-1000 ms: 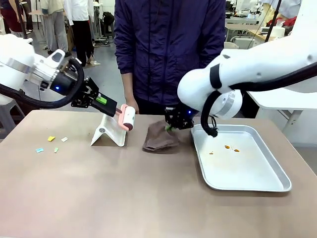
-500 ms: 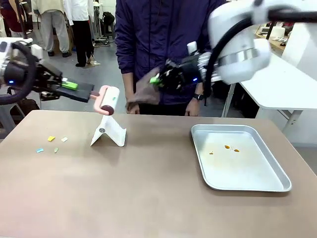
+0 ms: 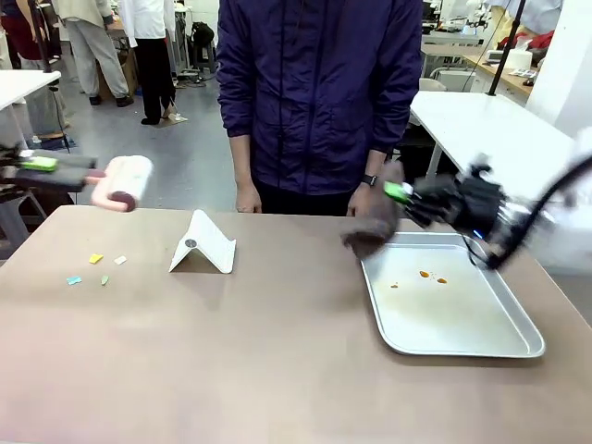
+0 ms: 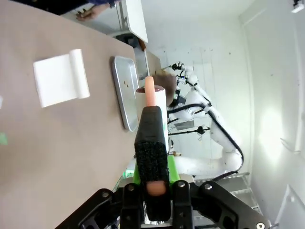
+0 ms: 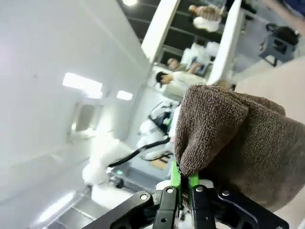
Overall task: Clean the surface of the table.
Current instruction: Hold the Lint Roller with your left hand and the towel with your right hand.
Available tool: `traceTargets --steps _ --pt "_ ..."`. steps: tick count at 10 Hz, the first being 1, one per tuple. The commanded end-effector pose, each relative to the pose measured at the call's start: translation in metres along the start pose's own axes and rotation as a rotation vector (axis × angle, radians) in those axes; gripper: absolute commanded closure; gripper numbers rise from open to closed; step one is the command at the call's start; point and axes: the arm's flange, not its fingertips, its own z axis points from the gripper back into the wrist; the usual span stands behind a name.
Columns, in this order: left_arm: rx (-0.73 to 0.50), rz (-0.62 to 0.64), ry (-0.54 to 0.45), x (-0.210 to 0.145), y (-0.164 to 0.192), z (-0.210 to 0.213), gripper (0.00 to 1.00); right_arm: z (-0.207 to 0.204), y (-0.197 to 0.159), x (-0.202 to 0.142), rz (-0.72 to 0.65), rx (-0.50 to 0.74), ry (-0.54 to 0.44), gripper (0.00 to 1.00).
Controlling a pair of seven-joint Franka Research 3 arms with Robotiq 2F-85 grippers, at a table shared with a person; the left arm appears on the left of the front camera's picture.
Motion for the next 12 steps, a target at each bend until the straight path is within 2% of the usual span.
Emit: traceTargets --steps 1,2,4,6,8,9,12 --pt "-0.026 -0.03 0.019 -0.007 0.014 0.047 1.0 0.06 0.023 -0.017 0.005 0.052 0.017 1.0" --pt "-0.035 -0.068 0.065 -0.013 0.025 0.067 1.0 0.085 0.027 -0.02 -0.022 0.056 -0.029 1.0" --pt "-0.026 -0.088 0.081 -0.023 0.052 0.101 1.0 0.13 0.048 -0.029 -0.055 0.038 -0.04 1.0" --pt "-0.094 -0.095 -0.008 -0.046 0.069 0.123 1.0 0.168 0.072 -0.043 -0.091 -0.059 -0.042 1.0" --pt "-0.145 -0.149 -0.047 -0.062 0.079 0.125 1.0 0.175 0.077 -0.048 -0.108 -0.115 -0.087 1.0" --pt "-0.066 -0.082 -0.006 -0.049 0.078 0.123 1.0 0.189 0.048 -0.002 -0.072 -0.047 -0.062 1.0" --pt "-0.066 -0.082 -0.006 -0.049 0.078 0.123 1.0 0.189 0.048 -0.002 -0.072 -0.047 -0.062 1.0"
